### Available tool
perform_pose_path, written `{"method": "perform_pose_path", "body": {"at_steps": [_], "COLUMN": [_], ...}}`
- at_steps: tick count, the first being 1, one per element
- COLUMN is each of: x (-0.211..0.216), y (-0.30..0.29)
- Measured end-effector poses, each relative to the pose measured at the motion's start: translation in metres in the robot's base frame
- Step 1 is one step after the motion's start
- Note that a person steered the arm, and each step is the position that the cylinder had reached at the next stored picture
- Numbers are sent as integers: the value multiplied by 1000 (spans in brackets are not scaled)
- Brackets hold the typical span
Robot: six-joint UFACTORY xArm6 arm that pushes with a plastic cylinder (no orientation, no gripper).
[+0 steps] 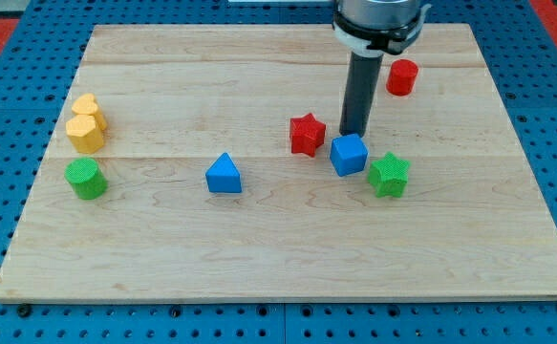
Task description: Point your arm at the center right
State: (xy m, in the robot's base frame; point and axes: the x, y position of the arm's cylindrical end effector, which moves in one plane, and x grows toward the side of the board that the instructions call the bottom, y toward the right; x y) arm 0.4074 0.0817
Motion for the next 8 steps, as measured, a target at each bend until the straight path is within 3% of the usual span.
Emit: {"method": "perform_pose_path", "body": {"at_steps": [3,6,8], "x": [2,-17,-17], "y": [-62,17,30]}}
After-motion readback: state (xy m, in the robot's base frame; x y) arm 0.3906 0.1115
